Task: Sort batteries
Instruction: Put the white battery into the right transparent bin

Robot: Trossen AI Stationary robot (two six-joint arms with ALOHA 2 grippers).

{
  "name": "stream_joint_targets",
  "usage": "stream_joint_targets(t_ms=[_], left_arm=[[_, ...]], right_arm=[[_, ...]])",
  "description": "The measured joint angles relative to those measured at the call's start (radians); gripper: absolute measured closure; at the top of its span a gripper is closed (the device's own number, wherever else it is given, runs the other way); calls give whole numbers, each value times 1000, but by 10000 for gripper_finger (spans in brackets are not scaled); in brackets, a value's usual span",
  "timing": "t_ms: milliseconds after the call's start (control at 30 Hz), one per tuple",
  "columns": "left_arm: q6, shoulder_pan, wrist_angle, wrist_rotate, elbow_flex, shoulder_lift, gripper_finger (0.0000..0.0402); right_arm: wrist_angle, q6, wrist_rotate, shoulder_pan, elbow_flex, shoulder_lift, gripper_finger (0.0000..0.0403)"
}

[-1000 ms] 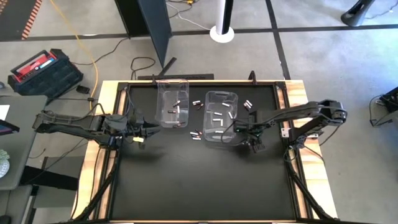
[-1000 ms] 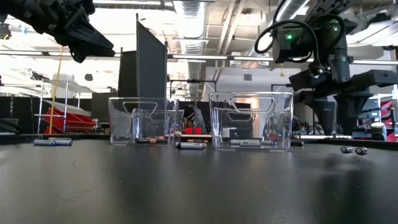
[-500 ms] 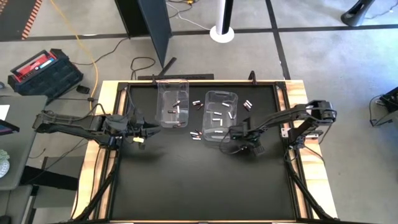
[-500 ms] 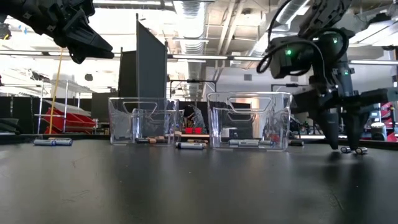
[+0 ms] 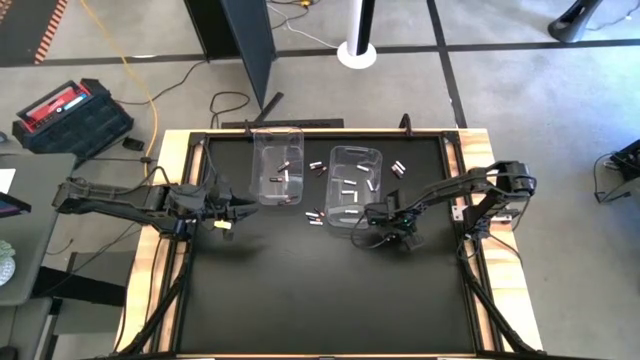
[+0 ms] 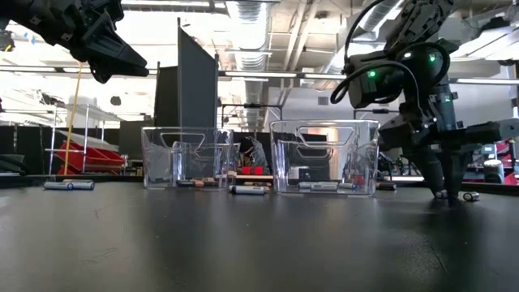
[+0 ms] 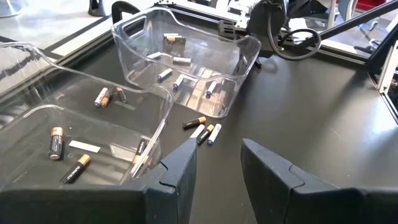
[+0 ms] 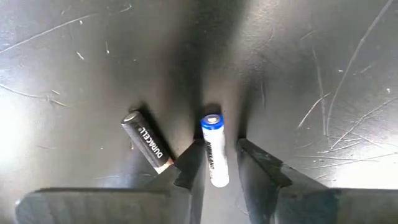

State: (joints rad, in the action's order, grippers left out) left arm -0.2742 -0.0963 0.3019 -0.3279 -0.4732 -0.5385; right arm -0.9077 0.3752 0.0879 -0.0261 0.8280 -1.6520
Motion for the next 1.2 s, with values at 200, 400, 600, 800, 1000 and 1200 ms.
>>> stream_joint_targets(t_ms=[200, 400, 600, 800, 1000, 1200], left_arm=[[0, 0, 0, 0, 0, 0, 283], [0, 0, 0, 0, 0, 0, 283], [0, 0, 0, 0, 0, 0, 283], [1, 0, 0, 0, 0, 0, 283], [1, 0, 0, 0, 0, 0, 283], [1, 0, 0, 0, 0, 0, 283]], right_arm=[[4, 0, 0, 0, -1, -1, 323], [3, -4, 0, -1, -1, -1, 332], [-58, -11, -7, -2, 38, -5, 333], [-94, -48, -19, -2, 75, -7, 333], [-201, -118, -17, -3, 80, 18, 333], [-231, -214, -12, -3, 81, 167, 333]])
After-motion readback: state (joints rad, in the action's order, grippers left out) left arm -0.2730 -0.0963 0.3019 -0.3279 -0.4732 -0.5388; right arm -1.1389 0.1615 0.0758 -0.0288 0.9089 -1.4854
